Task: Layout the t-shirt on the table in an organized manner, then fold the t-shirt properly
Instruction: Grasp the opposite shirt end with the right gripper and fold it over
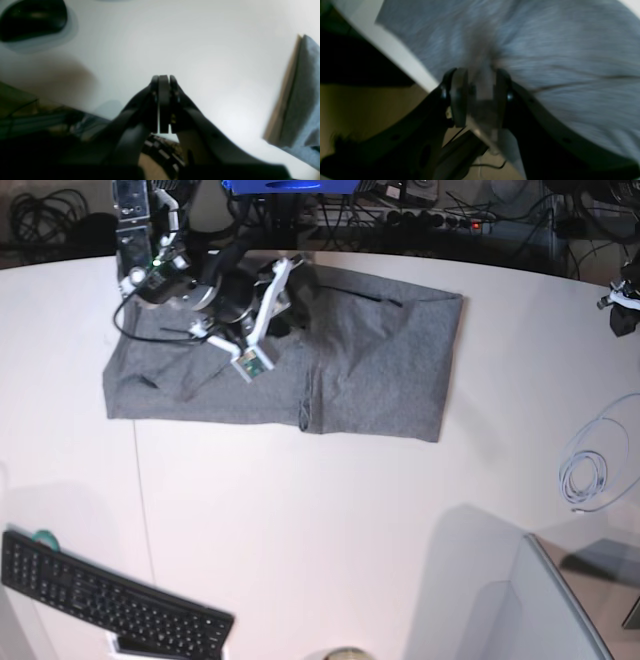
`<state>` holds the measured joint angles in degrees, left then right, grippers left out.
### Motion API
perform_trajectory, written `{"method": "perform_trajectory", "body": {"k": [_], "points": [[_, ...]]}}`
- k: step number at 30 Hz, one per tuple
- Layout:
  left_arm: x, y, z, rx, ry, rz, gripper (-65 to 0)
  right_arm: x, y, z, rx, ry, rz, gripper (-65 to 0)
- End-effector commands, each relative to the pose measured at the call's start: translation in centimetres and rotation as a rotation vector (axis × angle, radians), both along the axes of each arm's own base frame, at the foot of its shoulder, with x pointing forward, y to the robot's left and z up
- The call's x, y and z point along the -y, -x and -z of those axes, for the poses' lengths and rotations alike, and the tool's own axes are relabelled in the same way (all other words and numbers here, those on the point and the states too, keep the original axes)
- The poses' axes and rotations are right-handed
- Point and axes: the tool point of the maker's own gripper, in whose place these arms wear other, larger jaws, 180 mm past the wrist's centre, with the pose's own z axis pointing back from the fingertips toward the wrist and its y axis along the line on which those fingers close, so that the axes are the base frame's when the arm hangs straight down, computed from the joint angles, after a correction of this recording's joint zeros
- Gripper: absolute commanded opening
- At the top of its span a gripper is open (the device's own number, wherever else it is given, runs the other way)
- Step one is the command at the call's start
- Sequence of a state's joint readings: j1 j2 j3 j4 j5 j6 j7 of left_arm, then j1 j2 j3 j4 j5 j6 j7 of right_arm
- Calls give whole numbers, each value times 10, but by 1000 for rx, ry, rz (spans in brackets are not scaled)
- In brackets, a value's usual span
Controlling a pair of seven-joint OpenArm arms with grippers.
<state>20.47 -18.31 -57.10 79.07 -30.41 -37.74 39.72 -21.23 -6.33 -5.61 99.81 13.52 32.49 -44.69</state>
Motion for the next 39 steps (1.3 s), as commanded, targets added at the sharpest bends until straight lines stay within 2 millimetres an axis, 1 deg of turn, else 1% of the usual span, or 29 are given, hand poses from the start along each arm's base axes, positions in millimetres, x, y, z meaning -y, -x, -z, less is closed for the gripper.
{"method": "perform_trajectory", "body": {"k": [1, 4, 8, 11, 12, 15, 16, 18, 22, 24, 26, 29, 32, 33, 36, 38, 39], "points": [[-10, 1, -10, 5, -43, 24, -650, -9, 1, -2, 6, -28, -20, -467], [-20, 3, -6, -19, -142, 25, -650, -20, 12, 14, -48, -34, -53, -467], [-9, 9, 10, -24, -209, 37, -650, -20, 10, 25, -79, -30, -58, -467], [-2, 12, 17, -32, -203, 37, -650, -21, 11, 31, -95, -24, -64, -467], [-1, 12, 18, -32, -200, 36, -650, -21, 7, 30, -89, -23, -65, -467], [-1, 14, 25, -35, -179, 24, -650, -21, 5, 36, -104, -19, -70, -467], [-1, 15, 27, -37, -174, 22, -650, -21, 2, 38, -105, -17, -72, -462], [-2, 16, 27, -39, -173, 19, -650, -21, 2, 43, -122, -13, -73, -434], [-2, 20, 29, -49, -171, 19, -650, -21, 0, 43, -121, -11, -78, -353], [-2, 20, 29, -49, -171, 19, -650, -22, -1, 43, -119, -11, -80, -336], [-1, 20, 30, -49, -169, 18, -650, -22, -2, 43, -117, -11, -80, -336], [-1, 20, 30, -49, -169, 18, -650, -22, -10, 41, -103, -10, -80, -336], [-1, 19, 30, -49, -168, 19, -650, -23, -10, 44, -116, -9, -86, -338], [-1, 19, 30, -49, -168, 19, -650, -25, -8, 46, -123, -8, -93, -338], [-1, 19, 30, -49, -168, 19, -650, -40, -1, 44, -117, -8, -164, -338], [-1, 20, 31, -50, -167, 19, -650, -39, 3, 46, -111, 9, -196, -348], [-1, 21, 33, -54, -161, 16, -650, -40, 3, 46, -110, 8, -203, -374]]}}
